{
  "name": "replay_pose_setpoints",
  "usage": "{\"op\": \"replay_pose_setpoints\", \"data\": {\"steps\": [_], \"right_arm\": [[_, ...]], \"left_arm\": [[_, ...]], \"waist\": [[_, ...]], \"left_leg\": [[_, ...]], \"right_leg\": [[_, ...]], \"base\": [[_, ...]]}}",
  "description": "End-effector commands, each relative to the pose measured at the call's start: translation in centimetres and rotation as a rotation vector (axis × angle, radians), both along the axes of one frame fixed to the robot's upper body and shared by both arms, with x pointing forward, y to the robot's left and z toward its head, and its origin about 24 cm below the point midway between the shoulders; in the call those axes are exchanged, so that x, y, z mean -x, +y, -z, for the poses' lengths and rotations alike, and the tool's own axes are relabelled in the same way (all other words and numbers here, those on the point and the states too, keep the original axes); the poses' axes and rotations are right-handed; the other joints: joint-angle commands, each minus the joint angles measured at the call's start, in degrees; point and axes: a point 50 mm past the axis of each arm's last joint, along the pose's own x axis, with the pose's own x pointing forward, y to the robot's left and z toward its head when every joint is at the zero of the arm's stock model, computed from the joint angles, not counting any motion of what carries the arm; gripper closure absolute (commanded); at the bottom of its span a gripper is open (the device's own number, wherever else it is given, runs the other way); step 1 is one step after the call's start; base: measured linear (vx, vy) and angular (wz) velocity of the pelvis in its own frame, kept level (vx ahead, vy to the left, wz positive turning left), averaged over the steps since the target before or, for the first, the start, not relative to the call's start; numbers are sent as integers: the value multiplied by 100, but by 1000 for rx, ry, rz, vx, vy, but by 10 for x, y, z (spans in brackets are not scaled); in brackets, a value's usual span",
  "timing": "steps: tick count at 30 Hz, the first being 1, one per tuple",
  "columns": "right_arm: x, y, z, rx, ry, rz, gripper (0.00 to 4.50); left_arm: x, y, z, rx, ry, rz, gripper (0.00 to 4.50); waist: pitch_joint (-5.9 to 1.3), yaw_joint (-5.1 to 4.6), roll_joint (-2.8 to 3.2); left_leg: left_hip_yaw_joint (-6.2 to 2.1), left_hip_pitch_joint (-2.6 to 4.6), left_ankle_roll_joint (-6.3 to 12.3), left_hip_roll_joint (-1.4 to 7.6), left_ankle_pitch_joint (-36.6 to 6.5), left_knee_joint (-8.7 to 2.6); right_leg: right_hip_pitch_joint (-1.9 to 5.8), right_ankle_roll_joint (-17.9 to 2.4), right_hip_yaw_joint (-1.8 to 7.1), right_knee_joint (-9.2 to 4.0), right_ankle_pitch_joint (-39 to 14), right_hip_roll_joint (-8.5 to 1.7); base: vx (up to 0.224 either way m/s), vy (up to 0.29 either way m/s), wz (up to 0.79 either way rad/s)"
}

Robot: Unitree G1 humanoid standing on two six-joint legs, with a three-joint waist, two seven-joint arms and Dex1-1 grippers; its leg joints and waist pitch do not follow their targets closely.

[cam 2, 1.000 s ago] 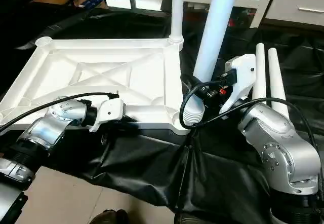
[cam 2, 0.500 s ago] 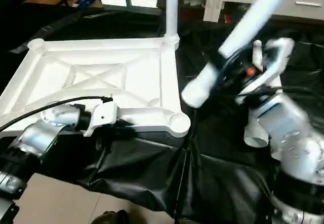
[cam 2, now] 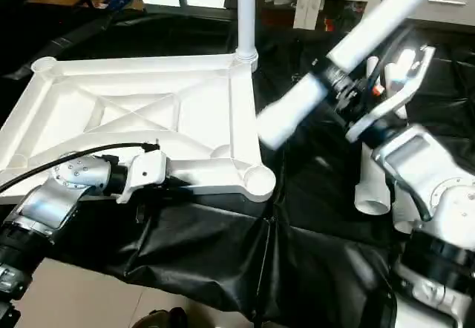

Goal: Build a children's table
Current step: Insert table leg to table base

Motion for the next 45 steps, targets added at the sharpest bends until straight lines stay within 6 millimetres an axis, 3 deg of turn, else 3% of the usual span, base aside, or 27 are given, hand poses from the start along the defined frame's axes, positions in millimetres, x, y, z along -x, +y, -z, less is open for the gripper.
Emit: {"op": "replay_pose_setpoints", "data": {"steps": [1, 8, 15, 26, 29, 30, 32, 34, 39, 45], "right_arm": [[-2, -2, -4, -69, 41, 13, 270], [-6, -4, -1, -118, 150, 39, 270], [-7, -7, -3, -147, 208, 58, 270], [-5, -5, -6, -123, 223, 60, 270], [-1, -1, -6, -18, 193, 29, 270], [2, 3, -8, 121, 113, 39, 270], [4, 6, -9, 201, 77, 40, 270], [11, 19, -7, 437, -46, 19, 270], [20, 35, 1, 558, -164, -67, 270], [29, 45, 22, 765, -250, -187, 270]], "left_arm": [[6, 8, 17, 13, 62, -70, 450], [7, 7, 17, 10, 60, -77, 450], [6, 6, 18, 4, 57, -80, 450], [7, 5, 17, 4, 58, -72, 450], [9, 3, 17, 5, 51, -62, 450], [9, 2, 16, 9, 46, -60, 450], [9, 2, 16, 8, 44, -59, 450], [9, 0, 14, 14, 34, -54, 450], [11, -4, 11, 29, 27, -41, 450], [15, -6, 13, 23, 18, -20, 450]], "waist": [[-322, 43, -157], [-336, 51, -173], [-327, 48, -180], [-333, 52, -186], [-346, 65, -197], [-349, 66, -207], [-363, 90, -219], [-373, 119, -222], [-336, 127, -213], [-328, 143, -205]], "left_leg": [[3, 27, 309, -15, -699, -292], [15, 6, 311, -32, -612, -288], [16, 2, 250, -40, -710, -293], [17, -15, 244, -46, -693, -288], [19, -22, 275, -53, -618, -276], [22, -34, 317, -56, -550, -269], [14, -63, 365, -52, -386, -262], [10, -82, 434, -43, -287, -242], [4, -55, 538, -7, -512, -255], [-7, -53, 631, 3, -442, -239]], "right_leg": [[368, -936, 168, -384, -1639, -183], [388, -897, 169, -348, -1324, -167], [380, -768, 167, -362, -1479, -162], [384, -748, 163, -345, -1369, -153], [417, -813, 165, -317, -1113, -138], [424, -833, 168, -305, -984, -137], [444, -838, 160, -288, -843, -143], [453, -866, 157, -261, -677, -153], [415, -904, 173, -314, -1103, -191], [437, -1098, 175, -268, -682, -186]], "base": [[0, 0, 0], [0, 0, 0], [0, 0, 0], [0, 0, 0], [0, 0, 0], [0, 0, 0], [0, 0, 0], [0, 0, 0], [0, 0, 0], [0, 0, 0]]}}
